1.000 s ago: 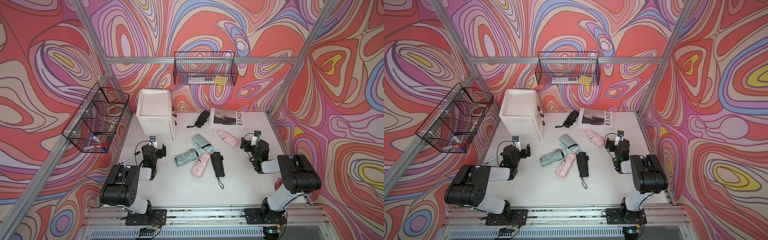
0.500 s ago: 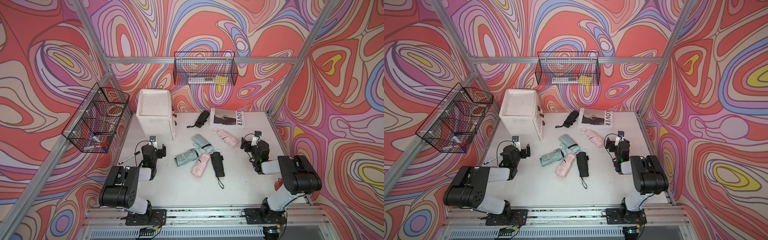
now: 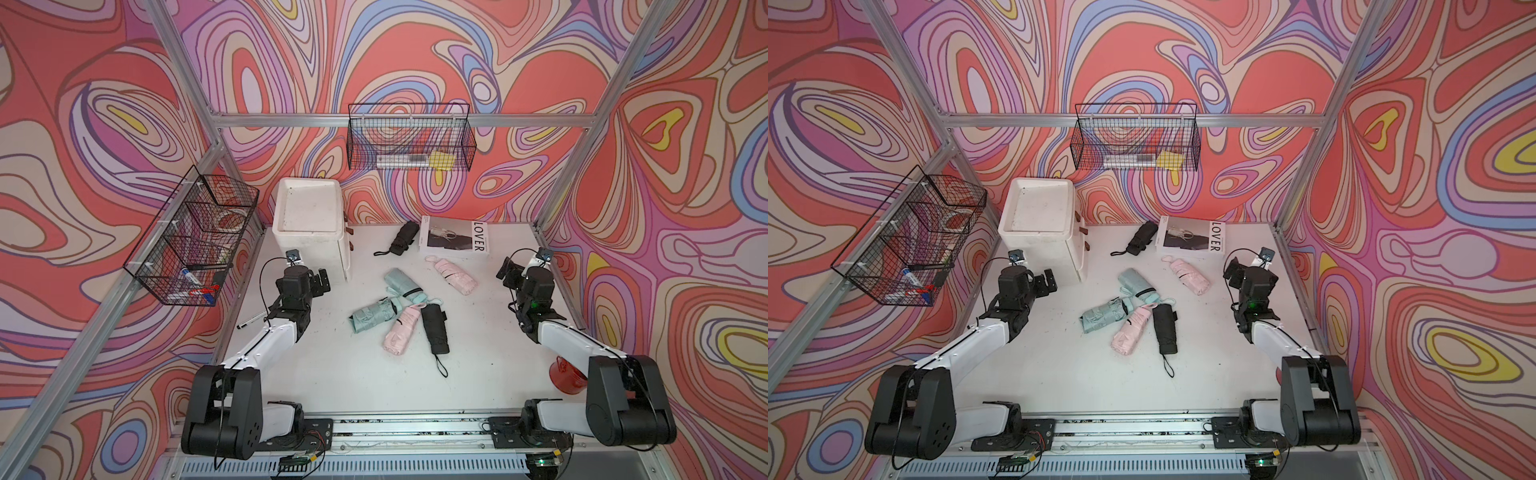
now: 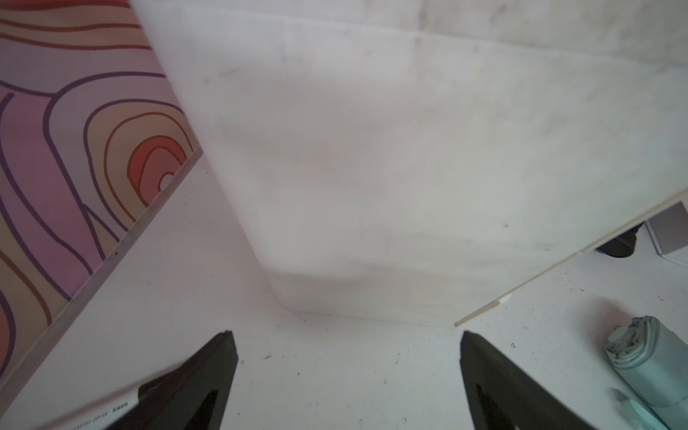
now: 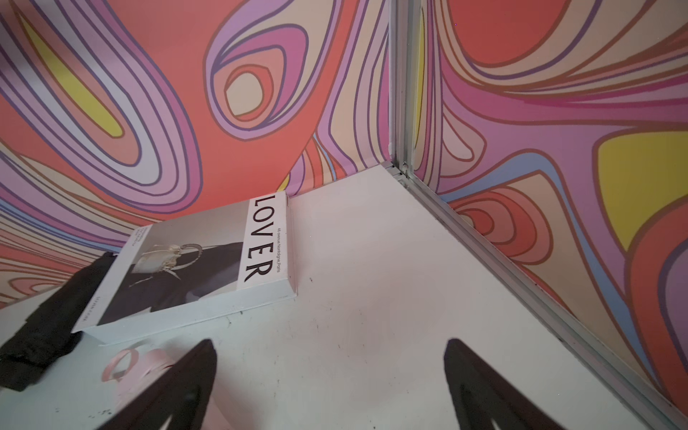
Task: Place the umbrella in the drawer by color
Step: Adjust the storage box at the center of the board.
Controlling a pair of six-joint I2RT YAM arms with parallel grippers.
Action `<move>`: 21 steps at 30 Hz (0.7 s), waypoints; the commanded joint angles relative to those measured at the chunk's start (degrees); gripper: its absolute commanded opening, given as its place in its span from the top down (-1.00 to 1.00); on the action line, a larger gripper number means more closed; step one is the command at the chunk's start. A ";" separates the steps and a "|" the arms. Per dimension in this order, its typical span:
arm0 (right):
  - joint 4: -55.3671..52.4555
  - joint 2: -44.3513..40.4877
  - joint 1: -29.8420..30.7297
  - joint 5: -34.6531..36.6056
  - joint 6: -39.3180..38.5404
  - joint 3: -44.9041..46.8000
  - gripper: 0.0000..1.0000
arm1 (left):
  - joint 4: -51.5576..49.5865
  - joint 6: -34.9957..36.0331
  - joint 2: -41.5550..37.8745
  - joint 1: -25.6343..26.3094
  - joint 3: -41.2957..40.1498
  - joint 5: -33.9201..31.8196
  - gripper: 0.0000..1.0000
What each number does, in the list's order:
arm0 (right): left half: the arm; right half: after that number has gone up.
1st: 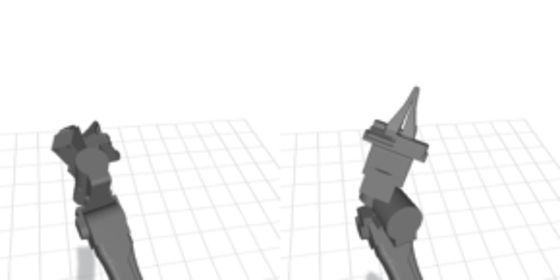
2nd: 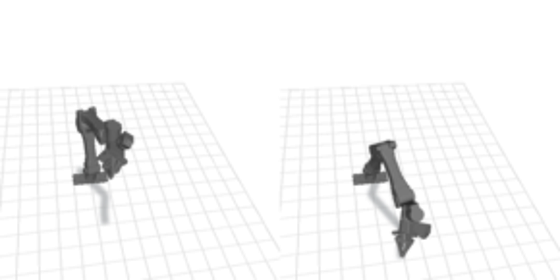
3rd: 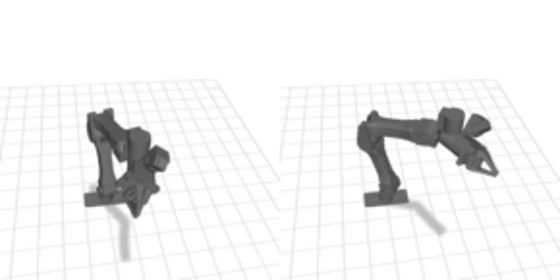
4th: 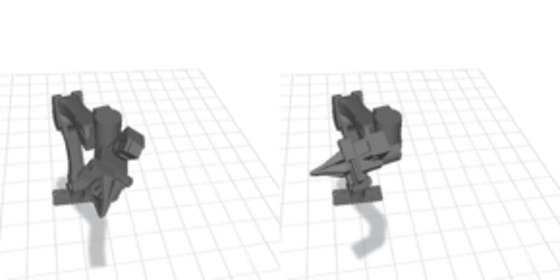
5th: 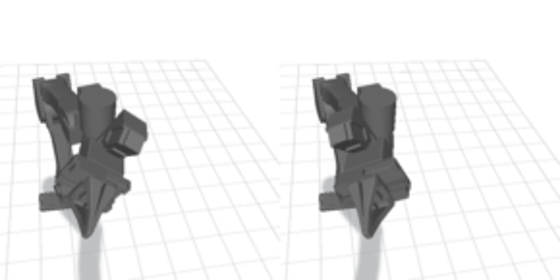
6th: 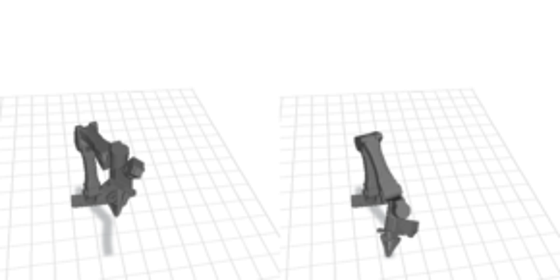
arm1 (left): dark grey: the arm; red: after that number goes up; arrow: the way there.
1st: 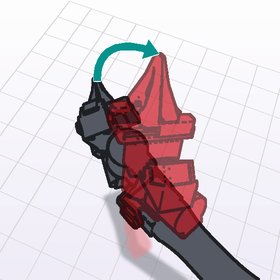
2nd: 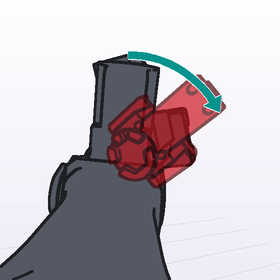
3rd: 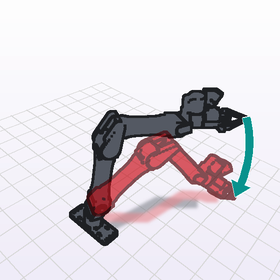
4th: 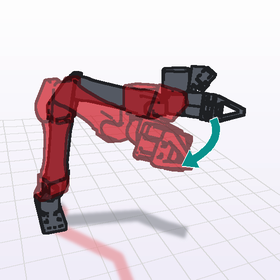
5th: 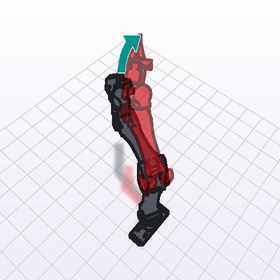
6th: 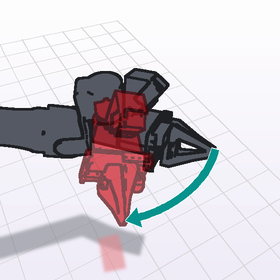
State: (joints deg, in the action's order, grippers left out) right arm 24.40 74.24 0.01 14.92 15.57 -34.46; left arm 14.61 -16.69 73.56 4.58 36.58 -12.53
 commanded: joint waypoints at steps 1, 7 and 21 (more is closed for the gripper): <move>-11.09 -6.13 -0.01 -6.53 7.20 -0.55 -0.97 | -3.49 -13.76 -2.97 0.08 -3.04 -6.06 -0.98; -19.26 -18.74 2.08 -16.56 12.27 1.86 -0.96 | -7.75 -17.74 -8.47 1.12 -0.80 0.86 -0.98; -15.81 -20.68 12.73 -20.14 15.50 4.16 -0.96 | -34.74 -49.08 -13.27 2.88 16.18 -7.47 -0.98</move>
State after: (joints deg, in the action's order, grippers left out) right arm 7.90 52.77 9.32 -3.92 31.03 -30.76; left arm -11.03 -58.50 58.37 6.90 49.04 -17.34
